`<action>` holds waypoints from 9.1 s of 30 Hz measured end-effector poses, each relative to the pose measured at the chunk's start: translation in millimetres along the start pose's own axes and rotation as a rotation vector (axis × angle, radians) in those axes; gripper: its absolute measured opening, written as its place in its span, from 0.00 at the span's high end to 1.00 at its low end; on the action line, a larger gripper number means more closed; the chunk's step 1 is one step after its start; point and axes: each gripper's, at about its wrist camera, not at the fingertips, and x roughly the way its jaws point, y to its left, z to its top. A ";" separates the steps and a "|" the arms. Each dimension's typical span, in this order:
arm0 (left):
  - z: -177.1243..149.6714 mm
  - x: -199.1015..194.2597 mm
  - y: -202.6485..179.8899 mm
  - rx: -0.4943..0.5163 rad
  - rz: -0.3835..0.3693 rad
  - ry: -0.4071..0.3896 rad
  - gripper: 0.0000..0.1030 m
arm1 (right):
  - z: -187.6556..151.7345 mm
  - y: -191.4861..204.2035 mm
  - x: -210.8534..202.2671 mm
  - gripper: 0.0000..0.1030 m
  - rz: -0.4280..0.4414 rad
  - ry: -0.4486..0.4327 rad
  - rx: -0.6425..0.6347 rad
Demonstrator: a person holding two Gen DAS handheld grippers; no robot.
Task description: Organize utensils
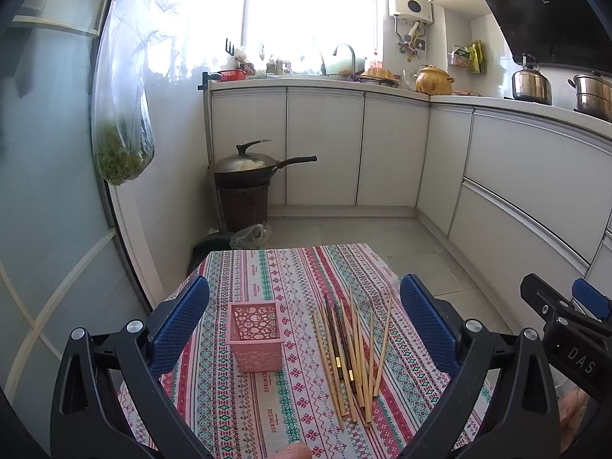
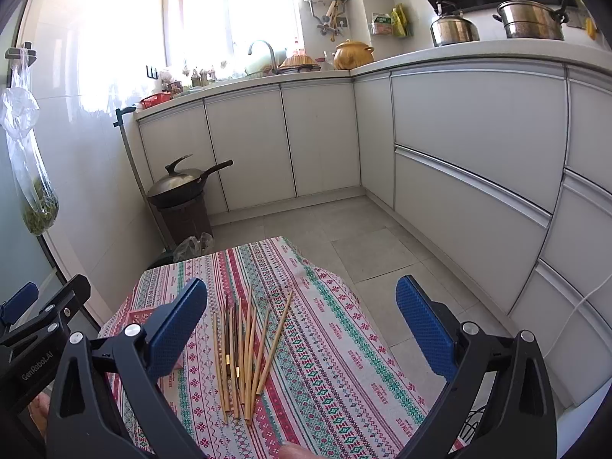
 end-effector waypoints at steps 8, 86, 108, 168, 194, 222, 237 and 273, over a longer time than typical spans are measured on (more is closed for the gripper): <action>0.1 6.2 0.7 0.006 0.001 0.032 0.07 | -0.1 -2.9 3.7 0.06 -0.006 0.016 0.018; 57.0 62.4 62.3 -0.069 -0.298 0.173 0.96 | -25.2 -1.6 315.4 0.94 -0.027 0.622 0.239; 89.2 55.8 103.5 -0.177 -0.072 0.022 0.96 | 122.2 60.6 101.5 0.94 0.387 0.194 0.248; 75.9 13.8 90.9 -0.096 0.107 -0.054 0.07 | 76.3 117.9 50.9 0.12 0.138 0.018 -0.029; -7.0 216.9 -68.3 0.003 -0.291 0.652 0.07 | 47.2 -120.2 111.0 0.06 -0.058 0.326 0.439; -109.6 386.1 -100.2 0.007 -0.200 0.948 0.95 | 20.2 -127.5 170.1 0.07 -0.074 0.485 0.454; -91.2 279.2 -73.7 -0.038 -0.450 0.826 0.96 | -36.9 -68.1 246.7 0.06 0.019 0.744 0.369; -8.0 67.6 60.4 -0.114 -0.400 0.391 0.96 | -20.7 15.4 183.6 0.94 0.160 0.569 0.125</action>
